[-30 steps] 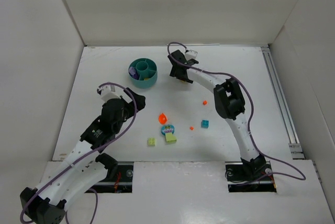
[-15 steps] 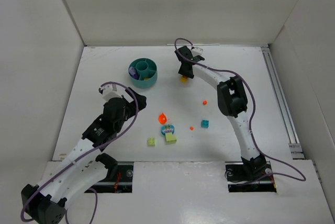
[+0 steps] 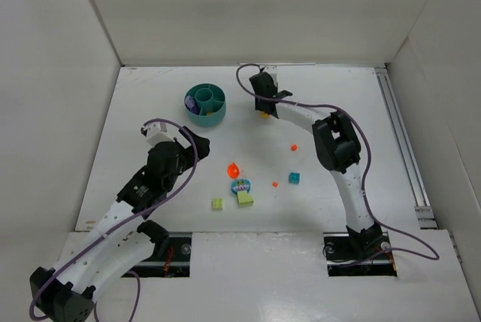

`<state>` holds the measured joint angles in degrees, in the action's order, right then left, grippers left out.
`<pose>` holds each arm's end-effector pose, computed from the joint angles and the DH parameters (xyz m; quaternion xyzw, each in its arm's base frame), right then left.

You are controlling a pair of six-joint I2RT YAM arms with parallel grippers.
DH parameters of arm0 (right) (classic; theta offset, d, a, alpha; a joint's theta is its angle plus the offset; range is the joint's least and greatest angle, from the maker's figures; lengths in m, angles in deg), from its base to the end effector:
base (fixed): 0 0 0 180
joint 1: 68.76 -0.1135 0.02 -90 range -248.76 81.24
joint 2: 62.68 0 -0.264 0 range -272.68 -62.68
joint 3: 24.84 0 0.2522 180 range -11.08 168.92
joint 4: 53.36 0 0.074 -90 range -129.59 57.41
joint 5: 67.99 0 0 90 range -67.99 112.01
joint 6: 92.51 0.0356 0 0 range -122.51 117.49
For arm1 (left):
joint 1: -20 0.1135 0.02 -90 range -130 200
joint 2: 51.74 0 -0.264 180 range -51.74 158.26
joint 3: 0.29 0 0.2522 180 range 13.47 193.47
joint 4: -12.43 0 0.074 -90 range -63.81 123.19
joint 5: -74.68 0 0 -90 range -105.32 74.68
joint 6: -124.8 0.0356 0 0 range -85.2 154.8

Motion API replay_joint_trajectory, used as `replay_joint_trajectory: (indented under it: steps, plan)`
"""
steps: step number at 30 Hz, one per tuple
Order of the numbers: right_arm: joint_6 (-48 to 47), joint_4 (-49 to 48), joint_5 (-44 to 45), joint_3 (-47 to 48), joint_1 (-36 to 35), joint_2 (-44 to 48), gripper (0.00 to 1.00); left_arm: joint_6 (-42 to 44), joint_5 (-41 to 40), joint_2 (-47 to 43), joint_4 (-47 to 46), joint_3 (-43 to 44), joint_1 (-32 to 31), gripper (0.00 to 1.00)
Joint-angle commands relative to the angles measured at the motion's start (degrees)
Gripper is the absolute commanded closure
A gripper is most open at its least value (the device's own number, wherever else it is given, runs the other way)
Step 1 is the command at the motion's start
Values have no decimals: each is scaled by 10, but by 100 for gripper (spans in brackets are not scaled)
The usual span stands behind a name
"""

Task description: Sort the legos into containers by color

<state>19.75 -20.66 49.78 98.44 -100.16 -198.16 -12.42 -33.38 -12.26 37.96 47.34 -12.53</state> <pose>0.4606 0.2617 0.1708 0.0203 0.9010 -0.0297 0.4322 0.1483 -0.0815 0.2849 -0.1939 0.7774 -0.2779 0.5299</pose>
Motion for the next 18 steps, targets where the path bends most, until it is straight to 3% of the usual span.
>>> replay_joint_trajectory:
  steps: [1, 3, 5, 9, 13, 18]
  plan:
    - [-224, -262, -26, -79, -23, 90, 78, -5, -11, -18, -17, -12, -2, 0]
    - [-274, -345, -82, -121, -29, 110, 79, -5, -17, -18, -17, -17, -2, 0]
    - [-321, -501, -139, -194, -36, 136, 79, -5, -25, -23, -17, -17, -2, 0]
    - [-320, -727, -392, -240, -31, 121, 78, -10, -36, -28, -11, -17, -2, 0]
    - [-307, -795, -542, -195, -31, 80, 76, -10, -50, -34, -11, -17, -2, 0]
    - [-296, -832, -638, -146, -43, 54, 76, -22, -91, -34, 0, -6, -2, 0]
